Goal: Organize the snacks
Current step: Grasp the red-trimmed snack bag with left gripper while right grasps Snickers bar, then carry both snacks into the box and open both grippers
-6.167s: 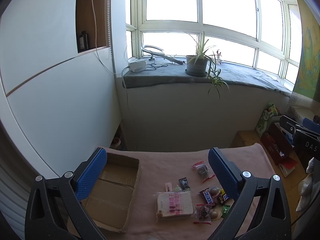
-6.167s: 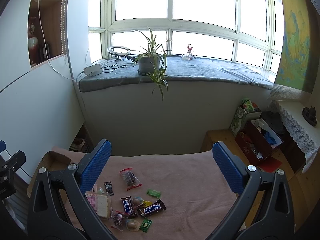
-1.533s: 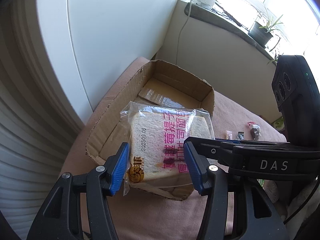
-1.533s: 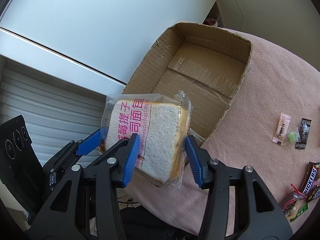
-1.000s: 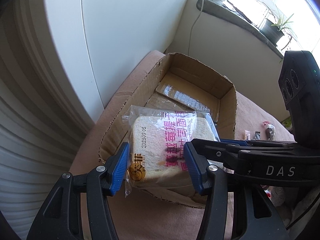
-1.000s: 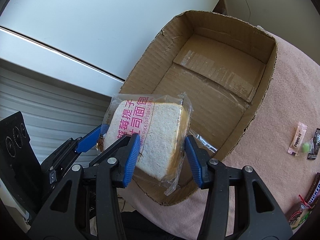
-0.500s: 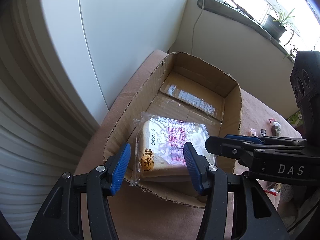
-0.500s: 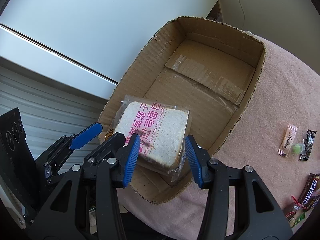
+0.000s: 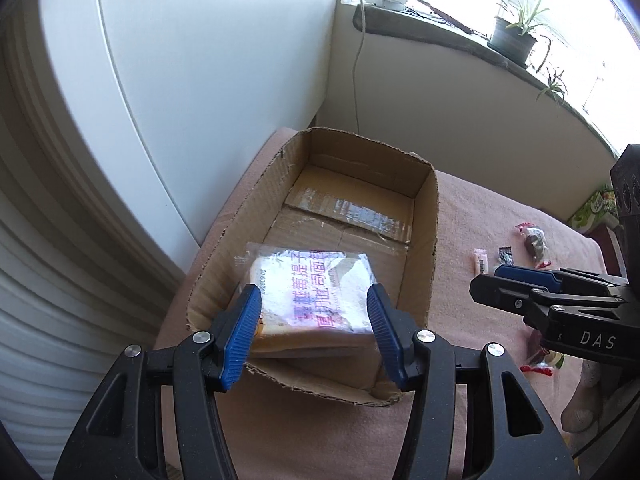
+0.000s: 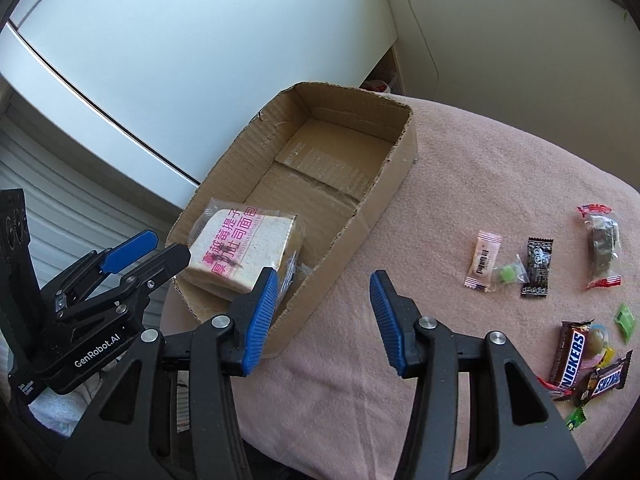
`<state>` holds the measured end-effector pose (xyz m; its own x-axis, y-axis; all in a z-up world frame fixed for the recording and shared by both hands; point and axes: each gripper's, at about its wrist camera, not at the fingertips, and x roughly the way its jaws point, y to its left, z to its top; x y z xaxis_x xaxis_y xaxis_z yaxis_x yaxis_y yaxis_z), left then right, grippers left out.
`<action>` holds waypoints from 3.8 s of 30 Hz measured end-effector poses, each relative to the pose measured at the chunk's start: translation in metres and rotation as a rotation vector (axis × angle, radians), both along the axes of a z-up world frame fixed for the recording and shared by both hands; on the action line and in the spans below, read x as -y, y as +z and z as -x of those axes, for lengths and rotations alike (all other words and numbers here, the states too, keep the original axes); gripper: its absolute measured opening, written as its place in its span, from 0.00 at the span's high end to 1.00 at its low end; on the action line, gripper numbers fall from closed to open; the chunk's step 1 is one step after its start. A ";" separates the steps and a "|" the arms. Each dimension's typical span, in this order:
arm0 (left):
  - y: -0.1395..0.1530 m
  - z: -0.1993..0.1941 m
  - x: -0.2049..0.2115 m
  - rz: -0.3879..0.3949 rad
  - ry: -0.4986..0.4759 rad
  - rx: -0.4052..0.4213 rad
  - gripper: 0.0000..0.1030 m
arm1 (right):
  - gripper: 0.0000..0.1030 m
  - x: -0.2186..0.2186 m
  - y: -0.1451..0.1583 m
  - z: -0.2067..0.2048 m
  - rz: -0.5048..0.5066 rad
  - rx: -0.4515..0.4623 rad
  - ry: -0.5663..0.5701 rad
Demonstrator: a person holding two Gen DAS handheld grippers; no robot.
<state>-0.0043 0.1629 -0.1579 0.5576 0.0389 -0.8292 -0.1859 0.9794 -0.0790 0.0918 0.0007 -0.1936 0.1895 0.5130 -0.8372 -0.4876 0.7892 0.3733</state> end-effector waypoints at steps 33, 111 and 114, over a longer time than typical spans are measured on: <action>-0.048 -0.028 0.218 0.221 -0.510 -0.249 0.46 | 0.51 0.302 -0.074 -0.008 0.064 -0.259 -0.700; -0.006 -0.036 0.085 0.224 -0.193 -0.041 0.76 | 0.71 0.127 0.025 -0.027 0.031 -0.023 -0.253; -0.006 -0.038 0.067 0.217 -0.162 -0.034 0.76 | 0.71 0.103 0.029 -0.030 0.035 -0.008 -0.211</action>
<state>0.0335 0.0957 -0.1636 0.5142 -0.2289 -0.8266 -0.0344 0.9574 -0.2865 0.1214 -0.1020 -0.1644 0.2829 0.4329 -0.8559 -0.3070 0.8863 0.3468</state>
